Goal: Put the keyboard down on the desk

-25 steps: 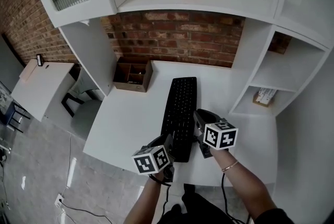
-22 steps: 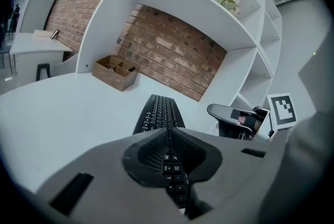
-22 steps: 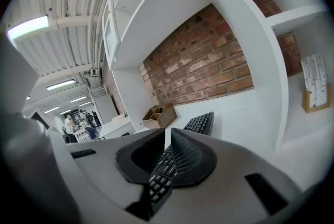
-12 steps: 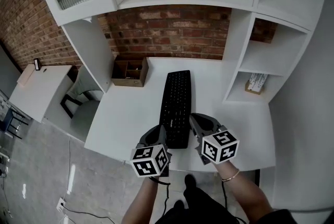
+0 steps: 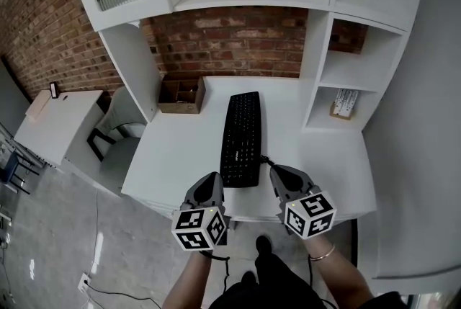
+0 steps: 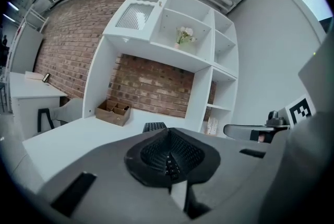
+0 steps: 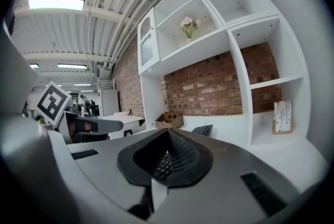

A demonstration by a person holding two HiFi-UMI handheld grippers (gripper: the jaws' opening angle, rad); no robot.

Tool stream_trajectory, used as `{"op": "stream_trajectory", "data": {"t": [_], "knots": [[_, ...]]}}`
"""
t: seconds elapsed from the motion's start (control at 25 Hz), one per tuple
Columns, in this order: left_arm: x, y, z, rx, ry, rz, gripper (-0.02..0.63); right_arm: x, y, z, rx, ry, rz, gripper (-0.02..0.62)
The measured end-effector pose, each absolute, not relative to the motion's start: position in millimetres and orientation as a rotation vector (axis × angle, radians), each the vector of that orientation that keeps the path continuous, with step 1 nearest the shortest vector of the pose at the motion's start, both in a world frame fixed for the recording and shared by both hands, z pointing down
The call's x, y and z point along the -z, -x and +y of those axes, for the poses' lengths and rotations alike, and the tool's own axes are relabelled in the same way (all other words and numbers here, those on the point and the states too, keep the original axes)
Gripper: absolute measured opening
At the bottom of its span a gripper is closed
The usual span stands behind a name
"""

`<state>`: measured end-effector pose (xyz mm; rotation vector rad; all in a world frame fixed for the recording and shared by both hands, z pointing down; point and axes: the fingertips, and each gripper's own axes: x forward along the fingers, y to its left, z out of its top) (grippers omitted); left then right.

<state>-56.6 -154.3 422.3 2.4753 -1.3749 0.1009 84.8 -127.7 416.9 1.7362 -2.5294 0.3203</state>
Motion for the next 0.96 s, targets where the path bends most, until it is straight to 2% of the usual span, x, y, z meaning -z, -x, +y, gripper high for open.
{"op": "stream_trajectory", "data": {"t": [0.96], "knots": [[-414,86,-50,-0.078,-2.58,-1.308,0.009,-424,-72,-15,-0.359,-1.867,-2.464,0.005]]}}
